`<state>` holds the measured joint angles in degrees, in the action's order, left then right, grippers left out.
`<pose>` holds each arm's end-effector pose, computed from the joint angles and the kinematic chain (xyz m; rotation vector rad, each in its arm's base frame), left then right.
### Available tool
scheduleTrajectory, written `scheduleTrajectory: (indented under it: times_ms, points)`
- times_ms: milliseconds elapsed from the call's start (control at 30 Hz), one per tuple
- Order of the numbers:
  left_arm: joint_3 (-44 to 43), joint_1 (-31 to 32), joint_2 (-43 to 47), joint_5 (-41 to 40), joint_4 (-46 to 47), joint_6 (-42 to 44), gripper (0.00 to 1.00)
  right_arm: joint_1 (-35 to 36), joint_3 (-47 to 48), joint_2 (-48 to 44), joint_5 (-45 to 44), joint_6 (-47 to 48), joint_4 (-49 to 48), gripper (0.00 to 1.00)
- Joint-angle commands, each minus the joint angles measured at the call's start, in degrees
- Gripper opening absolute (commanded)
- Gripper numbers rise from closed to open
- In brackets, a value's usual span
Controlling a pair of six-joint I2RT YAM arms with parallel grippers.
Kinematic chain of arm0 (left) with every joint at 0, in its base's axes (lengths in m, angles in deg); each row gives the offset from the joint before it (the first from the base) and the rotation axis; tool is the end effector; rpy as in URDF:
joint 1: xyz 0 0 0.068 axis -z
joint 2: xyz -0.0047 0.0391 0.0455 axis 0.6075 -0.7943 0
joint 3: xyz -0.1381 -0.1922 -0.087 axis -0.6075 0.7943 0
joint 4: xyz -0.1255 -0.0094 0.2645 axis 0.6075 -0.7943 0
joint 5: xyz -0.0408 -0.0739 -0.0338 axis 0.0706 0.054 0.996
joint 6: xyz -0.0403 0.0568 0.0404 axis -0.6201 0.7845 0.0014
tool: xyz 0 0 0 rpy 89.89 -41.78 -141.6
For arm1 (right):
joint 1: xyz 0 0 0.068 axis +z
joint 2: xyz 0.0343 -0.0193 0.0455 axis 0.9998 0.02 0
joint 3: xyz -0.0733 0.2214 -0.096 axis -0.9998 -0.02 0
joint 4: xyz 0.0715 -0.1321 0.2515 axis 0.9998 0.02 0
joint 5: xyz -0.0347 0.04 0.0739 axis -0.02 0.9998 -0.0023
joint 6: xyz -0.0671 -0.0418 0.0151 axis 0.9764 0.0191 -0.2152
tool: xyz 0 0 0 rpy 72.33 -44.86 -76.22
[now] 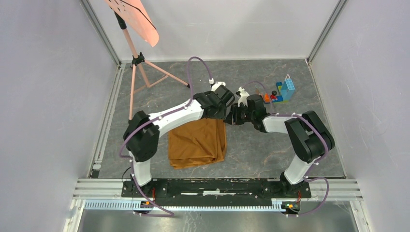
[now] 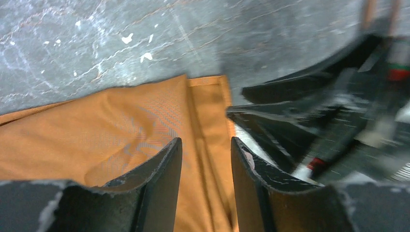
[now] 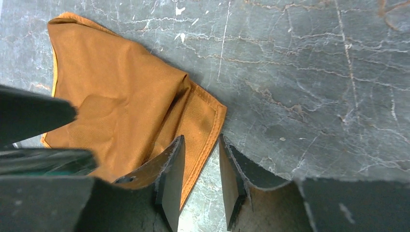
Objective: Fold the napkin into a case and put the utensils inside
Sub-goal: Smooth out the lower triangle-folded napkin at the center of the board.
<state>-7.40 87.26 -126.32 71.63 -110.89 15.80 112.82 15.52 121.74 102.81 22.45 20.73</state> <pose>0.3044 -0.3284 0.1970 0.1469 2.4813 -0.2666 0.3255 0.1772 0.0730 -0.2630 2.2920 0.9329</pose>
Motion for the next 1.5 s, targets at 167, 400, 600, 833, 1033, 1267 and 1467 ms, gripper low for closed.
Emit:
scheduleTrajectory:
  times_ms: [167,400,600,833,1033,1267,1467]
  points:
    - [-3.2,-1.0,-7.0,-7.3,-2.0,2.7,0.49,-1.7,-1.2,3.0,3.3,-1.1,-7.1,0.30]
    - [-6.7,-1.9,-12.5,-6.4,-1.8,4.0,0.43,-1.8,-0.9,5.0,3.7,-1.8,-8.5,0.27]
    - [-8.9,-1.9,-15.1,-7.5,-2.6,5.4,0.39,-1.8,-0.6,5.9,3.9,-2.3,-9.2,0.27]
    - [-10.5,-1.9,-17.0,-8.5,-3.4,6.8,0.31,-1.7,0.1,7.4,4.6,-2.9,-10.0,0.22]
    - [-11.8,-1.9,-18.2,-8.7,-4.2,7.5,0.34,-1.7,0.3,7.7,4.6,-2.8,-10.0,0.20]
    - [-12.6,-1.9,-19.3,-9.0,-4.7,8.2,0.21,-1.6,0.4,7.9,4.7,-2.8,-10.0,0.19]
    - [-12.2,-1.9,-16.7,-9.9,-3.9,9.2,0.02,-1.7,0.5,7.7,4.7,-2.7,-9.8,0.14]
